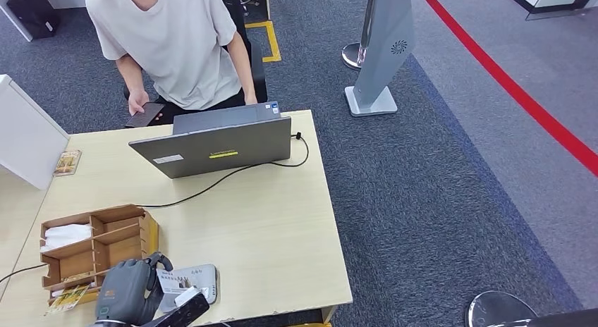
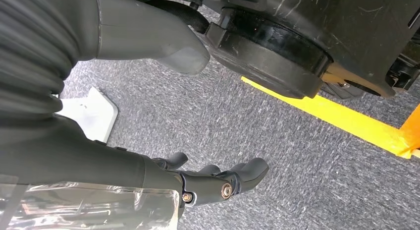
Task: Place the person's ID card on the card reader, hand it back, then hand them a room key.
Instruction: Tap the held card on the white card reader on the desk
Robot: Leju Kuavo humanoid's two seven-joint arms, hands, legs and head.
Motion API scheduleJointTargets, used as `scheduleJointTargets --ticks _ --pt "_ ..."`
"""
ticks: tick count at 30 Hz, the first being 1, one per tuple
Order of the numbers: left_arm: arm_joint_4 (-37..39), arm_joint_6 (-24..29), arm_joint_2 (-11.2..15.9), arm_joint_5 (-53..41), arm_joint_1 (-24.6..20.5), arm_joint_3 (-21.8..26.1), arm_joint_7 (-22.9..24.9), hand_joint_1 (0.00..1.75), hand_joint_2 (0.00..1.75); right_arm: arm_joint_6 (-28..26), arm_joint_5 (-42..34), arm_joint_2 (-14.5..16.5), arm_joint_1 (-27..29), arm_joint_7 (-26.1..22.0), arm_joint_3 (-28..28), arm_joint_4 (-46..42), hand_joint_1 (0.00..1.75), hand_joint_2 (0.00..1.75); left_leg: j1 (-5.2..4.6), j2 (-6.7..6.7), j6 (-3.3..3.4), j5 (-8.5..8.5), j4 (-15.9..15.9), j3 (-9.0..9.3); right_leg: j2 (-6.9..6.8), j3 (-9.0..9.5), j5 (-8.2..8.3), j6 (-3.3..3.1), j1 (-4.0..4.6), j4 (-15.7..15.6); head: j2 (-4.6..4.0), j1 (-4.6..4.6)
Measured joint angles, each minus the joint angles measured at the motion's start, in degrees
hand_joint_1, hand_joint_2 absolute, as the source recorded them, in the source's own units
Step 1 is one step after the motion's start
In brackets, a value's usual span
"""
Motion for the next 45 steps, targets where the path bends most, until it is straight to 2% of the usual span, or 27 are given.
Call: scheduleJointTargets --ticks 17,32,45 --pt "1.8 -1.0 0.3 0.8 0.7 -0.1 6.5 1.75 1.75 0.0 0.2 0.0 -0.1 1.2 -0.4 0.0 0.0 1.75 0.0 0.0 0.0 0.0 0.0 0.0 0.0 0.0 0.0 0.0 0.0 0.0 0.0 0.0" --pt "2.9 -1.6 0.7 0.9 1.3 -0.1 8.5 1.75 1.75 0.0 0.2 0.1 -0.6 1.3 -0.4 0.3 0.0 1.75 0.0 0.0 0.0 0.0 0.0 0.0 0.0 0.0 0.0 0.0 0.0 0.0 0.0 0.0" --pt "3.0 -0.5 1.0 0.4 1.3 -0.8 7.9 1.75 1.75 0.0 0.2 0.2 -1.1 1.3 -0.3 0.6 0.0 1.75 0.0 -0.01 0.0 0.0 0.0 0.0 0.0 0.0 0.0 0.0 0.0 0.0 0.0 0.0"
